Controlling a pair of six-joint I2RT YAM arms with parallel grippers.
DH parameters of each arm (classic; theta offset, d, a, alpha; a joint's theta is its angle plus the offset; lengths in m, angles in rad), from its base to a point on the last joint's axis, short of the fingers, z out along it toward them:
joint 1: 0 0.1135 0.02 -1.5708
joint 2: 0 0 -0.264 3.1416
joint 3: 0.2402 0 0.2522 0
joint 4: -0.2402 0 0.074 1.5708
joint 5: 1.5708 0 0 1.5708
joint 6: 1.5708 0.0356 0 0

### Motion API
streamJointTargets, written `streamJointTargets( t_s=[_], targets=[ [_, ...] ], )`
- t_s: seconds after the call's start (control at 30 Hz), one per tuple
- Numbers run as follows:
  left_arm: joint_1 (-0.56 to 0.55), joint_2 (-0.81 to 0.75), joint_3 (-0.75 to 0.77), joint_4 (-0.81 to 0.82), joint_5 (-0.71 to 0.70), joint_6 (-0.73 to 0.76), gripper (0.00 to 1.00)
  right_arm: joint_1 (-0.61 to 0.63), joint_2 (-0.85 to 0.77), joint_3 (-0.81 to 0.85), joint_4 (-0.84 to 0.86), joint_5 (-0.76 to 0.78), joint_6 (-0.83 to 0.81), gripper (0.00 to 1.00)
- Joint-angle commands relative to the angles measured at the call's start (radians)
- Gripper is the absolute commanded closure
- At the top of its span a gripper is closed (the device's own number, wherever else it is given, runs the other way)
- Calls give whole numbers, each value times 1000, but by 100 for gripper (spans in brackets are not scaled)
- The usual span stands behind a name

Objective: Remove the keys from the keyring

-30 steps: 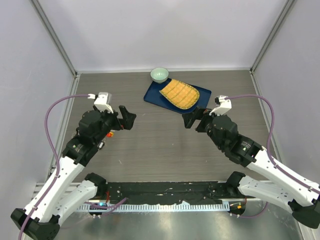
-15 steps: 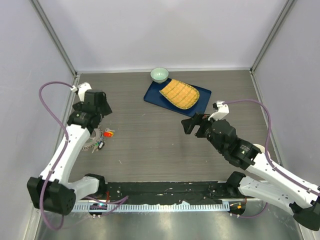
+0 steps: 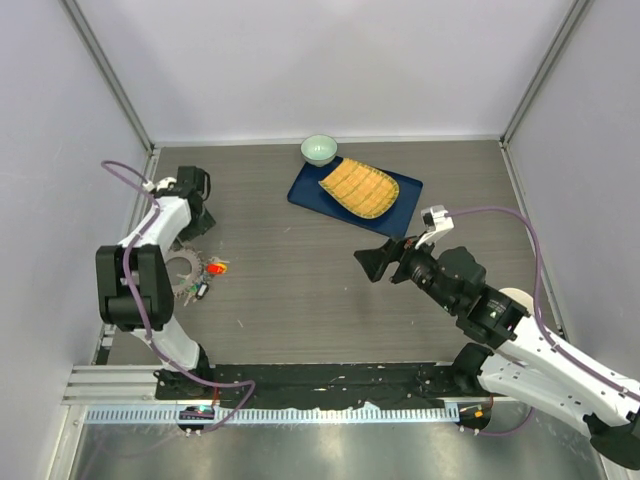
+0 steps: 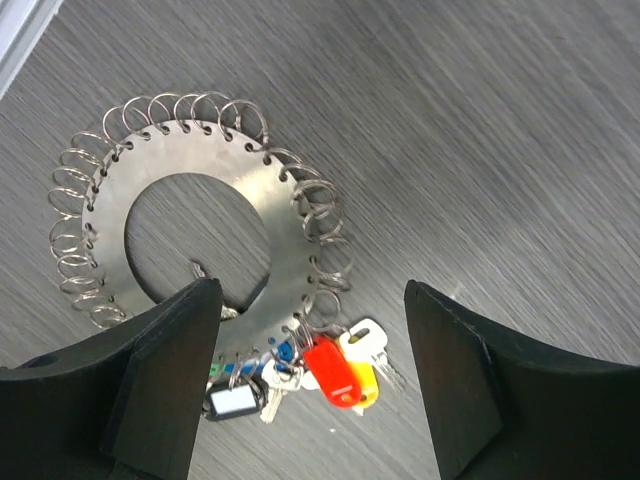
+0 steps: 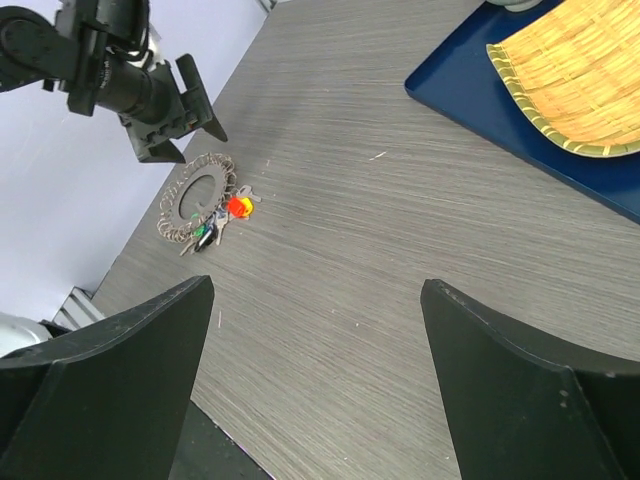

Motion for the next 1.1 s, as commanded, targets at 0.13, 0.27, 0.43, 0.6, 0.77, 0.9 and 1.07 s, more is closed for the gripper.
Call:
streamJointTargets(
  t_s=[0.13,0.27,0.43,0.6,0.77,0.9,1.07],
  targets=[
    [102,85,20,82,97,4,20,-4,-45,1,64,-44,-14,8],
    [131,119,-25,160,167,47,21,-4,-36,14,55,-64,1,9],
    [137,147,-57,192,198,35,21,-4,-39,23,41,-77,19,10],
    [139,170,-68,177,201,20,23,-4,-56,21,33,-74,33,10],
    [142,160,-111,214,221,6,25,-4,-65,21,21,-74,41,11],
    [140,160,-129,206,236,-5,29,-4,-71,24,7,-70,46,11],
    [151,150,-160,211,278,-28,43,-4,-80,17,4,-64,56,11]
  ],
)
